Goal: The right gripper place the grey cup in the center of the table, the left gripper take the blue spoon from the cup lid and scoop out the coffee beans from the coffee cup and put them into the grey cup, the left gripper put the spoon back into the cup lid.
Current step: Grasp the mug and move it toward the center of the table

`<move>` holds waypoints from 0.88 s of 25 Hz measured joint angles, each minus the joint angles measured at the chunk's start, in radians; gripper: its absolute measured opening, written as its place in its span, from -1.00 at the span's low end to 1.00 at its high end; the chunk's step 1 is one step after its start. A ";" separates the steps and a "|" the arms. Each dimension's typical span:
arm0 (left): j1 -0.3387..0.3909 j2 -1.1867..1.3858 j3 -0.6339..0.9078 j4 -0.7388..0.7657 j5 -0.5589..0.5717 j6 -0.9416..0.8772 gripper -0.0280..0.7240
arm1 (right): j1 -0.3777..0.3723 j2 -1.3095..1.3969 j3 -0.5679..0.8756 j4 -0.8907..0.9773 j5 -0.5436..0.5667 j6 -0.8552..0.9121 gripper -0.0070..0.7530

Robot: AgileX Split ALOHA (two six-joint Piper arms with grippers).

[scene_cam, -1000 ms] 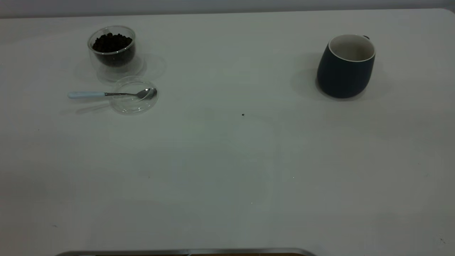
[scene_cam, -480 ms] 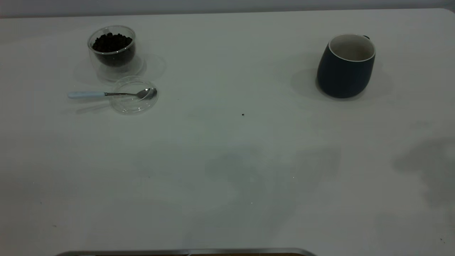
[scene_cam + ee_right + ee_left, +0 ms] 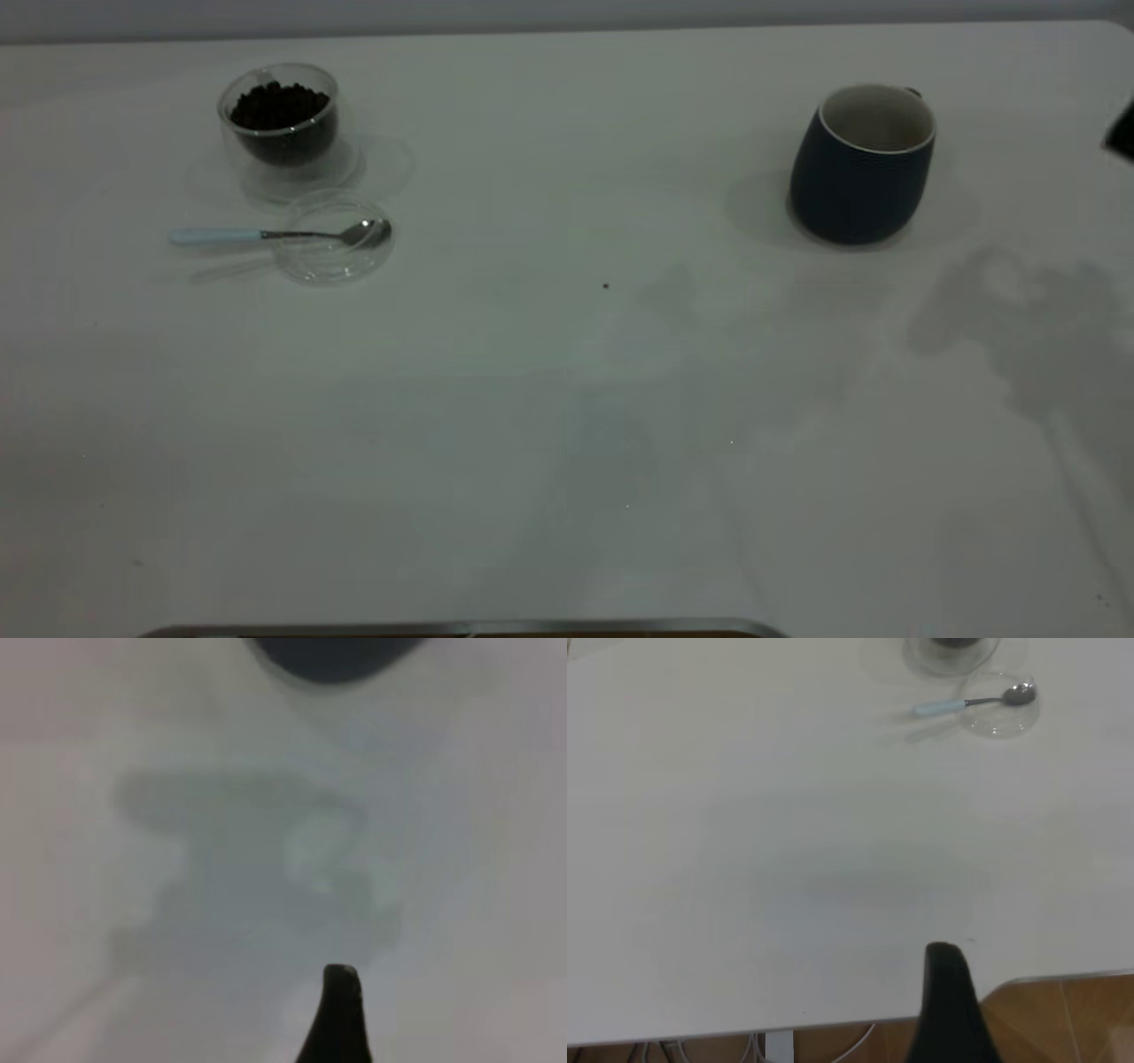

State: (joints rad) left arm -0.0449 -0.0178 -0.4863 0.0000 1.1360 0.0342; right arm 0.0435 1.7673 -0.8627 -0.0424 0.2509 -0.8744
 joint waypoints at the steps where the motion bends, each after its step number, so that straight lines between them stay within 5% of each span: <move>1: 0.000 0.000 0.000 0.000 0.000 0.000 0.65 | 0.008 0.037 -0.013 -0.001 -0.023 -0.025 0.88; 22: 0.000 0.000 0.000 0.000 0.000 0.000 0.65 | 0.074 0.500 -0.348 -0.005 -0.145 -0.151 0.68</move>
State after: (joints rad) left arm -0.0449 -0.0178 -0.4863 0.0000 1.1360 0.0342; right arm 0.1177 2.2668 -1.2102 -0.0474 0.1059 -1.0259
